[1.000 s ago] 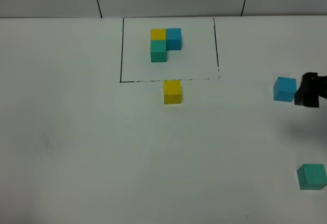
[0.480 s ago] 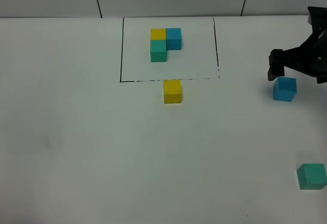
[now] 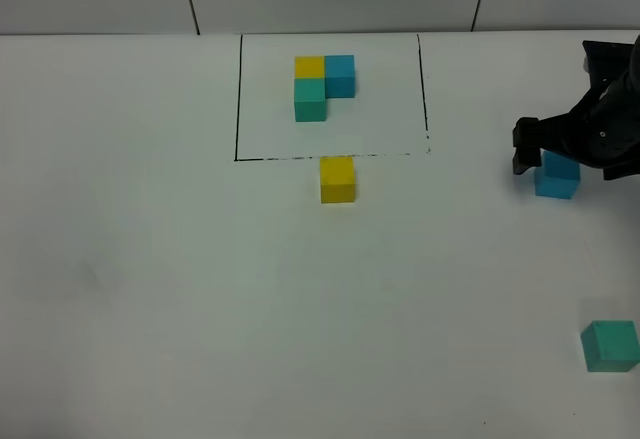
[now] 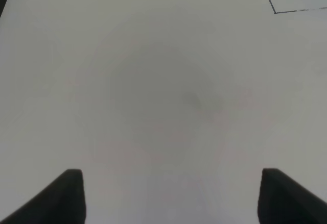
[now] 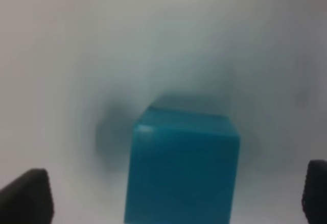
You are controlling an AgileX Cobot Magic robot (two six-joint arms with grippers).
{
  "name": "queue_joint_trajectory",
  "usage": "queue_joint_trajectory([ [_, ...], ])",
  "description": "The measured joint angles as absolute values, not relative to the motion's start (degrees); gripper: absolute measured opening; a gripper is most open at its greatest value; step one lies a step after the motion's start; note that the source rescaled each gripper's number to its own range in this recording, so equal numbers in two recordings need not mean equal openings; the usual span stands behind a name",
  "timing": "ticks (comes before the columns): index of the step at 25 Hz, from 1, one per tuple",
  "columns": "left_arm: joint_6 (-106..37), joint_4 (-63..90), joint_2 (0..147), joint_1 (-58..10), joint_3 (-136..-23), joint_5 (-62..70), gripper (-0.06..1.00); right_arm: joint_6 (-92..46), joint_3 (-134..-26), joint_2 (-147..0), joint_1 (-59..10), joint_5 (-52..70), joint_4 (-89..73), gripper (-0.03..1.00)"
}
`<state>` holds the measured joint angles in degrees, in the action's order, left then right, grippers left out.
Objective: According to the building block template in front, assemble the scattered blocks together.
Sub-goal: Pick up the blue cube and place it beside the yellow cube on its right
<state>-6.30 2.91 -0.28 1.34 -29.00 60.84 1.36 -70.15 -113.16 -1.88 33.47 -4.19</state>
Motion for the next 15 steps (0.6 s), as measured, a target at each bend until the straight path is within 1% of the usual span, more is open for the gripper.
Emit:
queue_joint_trajectory([
  [3, -6.3, 2.9, -0.3, 1.3, -29.0, 60.8, 0.62, 1.4, -70.3, -114.6, -1.9, 33.2, -4.1, 0.94],
  [6, -6.3, 2.9, -0.3, 1.3, -29.0, 60.8, 0.62, 1.4, -71.3, -116.1, -1.9, 33.4, -3.9, 0.88],
  [8, -6.3, 2.9, -0.3, 1.3, -29.0, 60.8, 0.62, 1.4, -72.3, -117.0, -1.9, 33.7, -3.8, 0.82],
  [12, -6.3, 2.9, -0.3, 1.3, -29.0, 60.8, 0.62, 1.7, -73.3, -117.9, -1.9, 34.7, -3.7, 0.65],
  [15, -6.3, 2.9, -0.3, 1.3, -29.0, 60.8, 0.62, 1.8, -73.4, -118.7, -1.9, 35.8, -3.4, 0.57],
])
